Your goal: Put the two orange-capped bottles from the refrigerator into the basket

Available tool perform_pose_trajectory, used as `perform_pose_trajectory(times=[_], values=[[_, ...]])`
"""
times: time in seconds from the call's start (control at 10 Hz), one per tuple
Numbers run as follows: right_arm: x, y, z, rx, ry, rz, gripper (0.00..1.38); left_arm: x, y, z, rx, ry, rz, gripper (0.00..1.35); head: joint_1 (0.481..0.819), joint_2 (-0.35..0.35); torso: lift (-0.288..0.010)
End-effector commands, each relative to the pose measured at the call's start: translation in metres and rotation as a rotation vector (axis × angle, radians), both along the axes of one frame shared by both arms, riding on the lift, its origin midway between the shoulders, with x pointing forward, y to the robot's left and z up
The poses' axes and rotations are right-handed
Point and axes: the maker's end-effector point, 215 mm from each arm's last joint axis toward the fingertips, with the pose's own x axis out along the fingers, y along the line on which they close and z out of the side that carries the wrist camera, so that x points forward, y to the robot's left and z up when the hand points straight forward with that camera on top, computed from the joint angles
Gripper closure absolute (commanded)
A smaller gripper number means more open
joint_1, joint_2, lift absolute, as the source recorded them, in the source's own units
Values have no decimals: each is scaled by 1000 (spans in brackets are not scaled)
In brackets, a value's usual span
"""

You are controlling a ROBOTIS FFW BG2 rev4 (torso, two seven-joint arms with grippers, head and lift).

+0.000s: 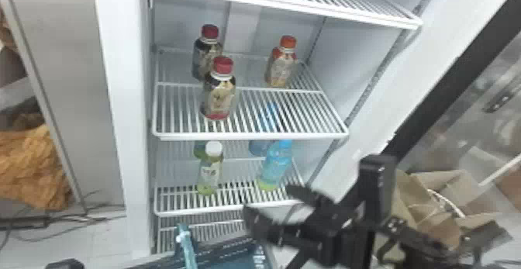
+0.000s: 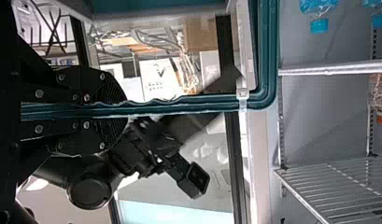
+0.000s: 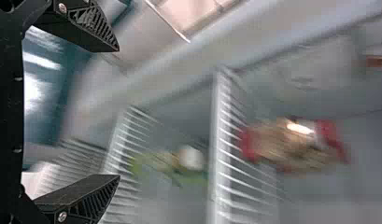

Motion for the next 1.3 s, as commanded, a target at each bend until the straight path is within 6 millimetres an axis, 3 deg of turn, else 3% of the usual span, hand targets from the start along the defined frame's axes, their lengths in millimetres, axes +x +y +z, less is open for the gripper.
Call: perform_pose_trajectory(times=[0.0, 0.3, 0.8, 1.2], values=[[43, -37, 35, -37, -212, -101, 94, 1, 0, 0, 1, -2, 1, 1207, 695, -350, -40], [100, -78, 50, -60, -396, -192, 94, -1, 0, -1, 4, -1, -4, 1208, 695, -350, -40], [189, -112, 67, -65, -615, -270, 85, -1, 0, -1, 5, -1, -5, 1207, 695, -350, -40], [241, -111, 59, -86, -625, -287, 67, -3, -1, -1, 3, 3, -9, 1207, 695, -350, -40]])
